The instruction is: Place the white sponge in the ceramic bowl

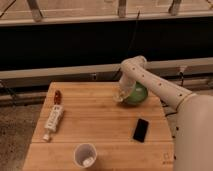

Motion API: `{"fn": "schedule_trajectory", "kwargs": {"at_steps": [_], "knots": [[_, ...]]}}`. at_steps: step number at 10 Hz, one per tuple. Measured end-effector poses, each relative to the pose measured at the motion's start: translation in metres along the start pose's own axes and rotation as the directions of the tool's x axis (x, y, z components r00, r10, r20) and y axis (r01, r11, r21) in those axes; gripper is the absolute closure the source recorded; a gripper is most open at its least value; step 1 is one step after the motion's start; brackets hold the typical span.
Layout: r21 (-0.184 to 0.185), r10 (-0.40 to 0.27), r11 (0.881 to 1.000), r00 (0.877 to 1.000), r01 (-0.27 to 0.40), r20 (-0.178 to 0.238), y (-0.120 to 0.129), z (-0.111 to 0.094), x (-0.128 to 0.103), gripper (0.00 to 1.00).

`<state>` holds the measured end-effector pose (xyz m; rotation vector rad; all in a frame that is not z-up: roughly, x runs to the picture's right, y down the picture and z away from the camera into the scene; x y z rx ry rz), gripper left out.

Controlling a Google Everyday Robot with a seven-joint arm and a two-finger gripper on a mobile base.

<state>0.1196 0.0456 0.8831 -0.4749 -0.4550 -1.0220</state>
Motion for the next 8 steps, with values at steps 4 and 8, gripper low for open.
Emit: {"fn": "schedule_trajectory", "kwargs": {"at_steps": [4, 8], "knots": [[0.005, 0.013, 1.0, 1.0, -0.013, 0.0, 0.011, -0.002, 0.006, 1.0], [0.005, 0.018, 1.0, 1.0, -0.018, -0.002, 0.016, -0.003, 0.014, 1.0]]}}
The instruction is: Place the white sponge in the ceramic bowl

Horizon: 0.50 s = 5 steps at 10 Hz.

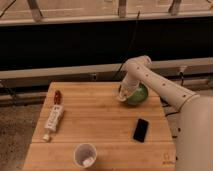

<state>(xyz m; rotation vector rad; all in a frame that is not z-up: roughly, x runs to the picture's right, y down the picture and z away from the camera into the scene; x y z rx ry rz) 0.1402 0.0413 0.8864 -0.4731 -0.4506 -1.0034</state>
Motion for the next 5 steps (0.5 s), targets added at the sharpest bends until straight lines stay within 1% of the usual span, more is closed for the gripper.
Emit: {"fn": "schedule_trajectory", "kwargs": {"at_steps": [3, 4, 5], "knots": [[-0.001, 0.004, 1.0, 1.0, -0.004, 0.0, 0.0028, 0.0007, 0.0062, 1.0], [-0.002, 0.006, 1.0, 1.0, -0.006, 0.001, 0.0041, 0.001, 0.0071, 0.96], [-0.001, 0.006, 1.0, 1.0, -0.006, 0.001, 0.0047, 0.0005, 0.0082, 0.95]]}}
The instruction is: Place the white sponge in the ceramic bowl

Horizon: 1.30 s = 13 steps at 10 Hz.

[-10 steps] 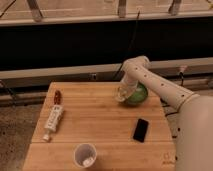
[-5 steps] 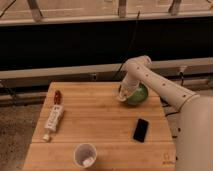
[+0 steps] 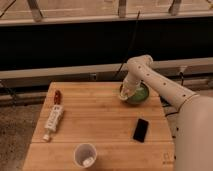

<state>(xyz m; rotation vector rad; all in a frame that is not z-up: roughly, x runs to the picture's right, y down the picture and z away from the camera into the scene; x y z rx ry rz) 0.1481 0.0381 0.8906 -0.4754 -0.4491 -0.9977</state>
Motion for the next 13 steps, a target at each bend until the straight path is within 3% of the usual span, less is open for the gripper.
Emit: {"fn": "schedule_trajectory", "kwargs": {"at_steps": [2, 7, 9, 11, 13], "knots": [[-0.001, 0.004, 1.0, 1.0, -0.004, 0.0, 0.003, 0.0, 0.003, 0.85], [-0.004, 0.01, 1.0, 1.0, -0.01, -0.001, 0.009, 0.0, 0.009, 0.73], [-0.006, 0.011, 1.0, 1.0, -0.011, -0.003, 0.011, -0.001, 0.01, 0.52], [-0.006, 0.012, 1.0, 1.0, -0.012, -0.004, 0.012, -0.001, 0.012, 0.42], [-0.006, 0.013, 1.0, 1.0, -0.013, -0.005, 0.014, -0.001, 0.014, 0.5]]}}
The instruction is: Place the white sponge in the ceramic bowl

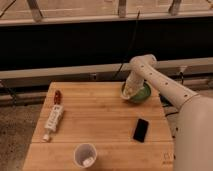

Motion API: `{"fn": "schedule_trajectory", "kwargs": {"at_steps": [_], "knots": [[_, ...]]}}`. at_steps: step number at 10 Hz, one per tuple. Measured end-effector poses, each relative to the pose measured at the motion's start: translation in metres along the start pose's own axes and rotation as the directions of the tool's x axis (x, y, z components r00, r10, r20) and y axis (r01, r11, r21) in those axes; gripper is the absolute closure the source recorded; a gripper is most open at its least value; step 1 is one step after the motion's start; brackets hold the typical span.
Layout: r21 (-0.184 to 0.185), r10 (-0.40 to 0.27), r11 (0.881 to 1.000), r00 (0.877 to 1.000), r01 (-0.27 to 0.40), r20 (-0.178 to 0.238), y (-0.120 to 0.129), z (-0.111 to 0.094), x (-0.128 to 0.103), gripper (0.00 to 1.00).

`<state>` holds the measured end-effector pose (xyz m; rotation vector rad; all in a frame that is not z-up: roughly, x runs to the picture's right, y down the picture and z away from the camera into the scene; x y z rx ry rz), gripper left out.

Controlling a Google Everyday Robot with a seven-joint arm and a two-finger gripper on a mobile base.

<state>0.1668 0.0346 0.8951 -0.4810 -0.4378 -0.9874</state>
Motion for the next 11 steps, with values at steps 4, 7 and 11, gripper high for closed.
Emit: {"fn": "schedule_trajectory", "kwargs": {"at_steps": [4, 7, 11], "knots": [[-0.005, 0.003, 1.0, 1.0, -0.003, -0.003, 0.0055, -0.0005, 0.0025, 0.54], [-0.006, 0.0, 1.0, 1.0, 0.0, -0.004, 0.0052, -0.0012, 0.003, 0.32], [-0.009, 0.0, 1.0, 1.0, 0.0, -0.003, 0.0067, -0.0023, 0.0035, 0.2]]}}
